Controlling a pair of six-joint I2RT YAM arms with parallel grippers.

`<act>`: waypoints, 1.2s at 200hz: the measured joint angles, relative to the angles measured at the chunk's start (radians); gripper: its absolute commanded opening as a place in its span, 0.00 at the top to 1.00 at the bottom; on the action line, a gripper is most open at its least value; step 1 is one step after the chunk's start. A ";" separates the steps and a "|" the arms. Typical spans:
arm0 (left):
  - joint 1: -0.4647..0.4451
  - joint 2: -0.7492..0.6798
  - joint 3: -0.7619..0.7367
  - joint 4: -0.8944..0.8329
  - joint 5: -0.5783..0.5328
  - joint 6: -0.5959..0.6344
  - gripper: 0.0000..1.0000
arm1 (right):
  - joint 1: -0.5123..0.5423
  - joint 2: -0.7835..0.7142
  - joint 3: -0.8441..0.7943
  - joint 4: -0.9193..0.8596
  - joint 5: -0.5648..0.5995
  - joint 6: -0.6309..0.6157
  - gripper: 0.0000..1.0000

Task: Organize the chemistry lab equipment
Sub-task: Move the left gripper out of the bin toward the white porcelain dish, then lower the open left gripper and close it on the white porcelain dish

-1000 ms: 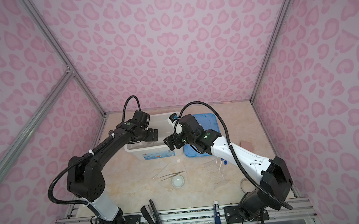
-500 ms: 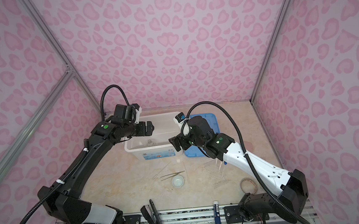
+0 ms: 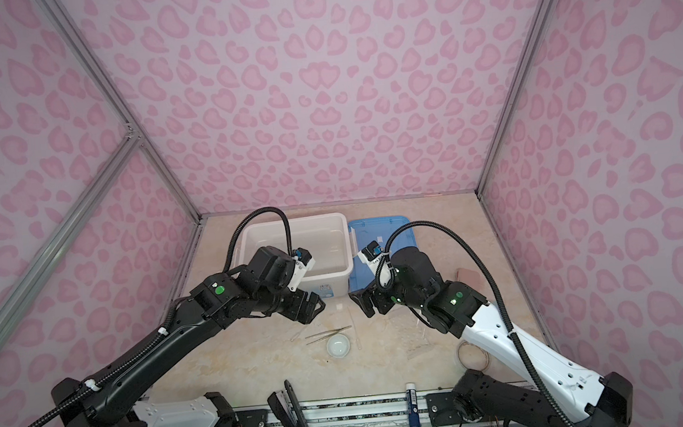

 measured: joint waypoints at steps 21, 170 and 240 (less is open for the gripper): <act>-0.075 -0.005 -0.113 0.063 -0.024 -0.137 0.05 | -0.005 -0.039 -0.051 -0.021 0.030 0.019 0.02; -0.299 0.325 -0.275 0.349 -0.234 -0.692 0.02 | -0.006 -0.138 -0.151 -0.012 0.056 0.085 0.02; -0.301 0.404 -0.256 0.367 -0.236 -0.692 0.08 | -0.004 -0.128 -0.151 -0.006 0.057 0.085 0.02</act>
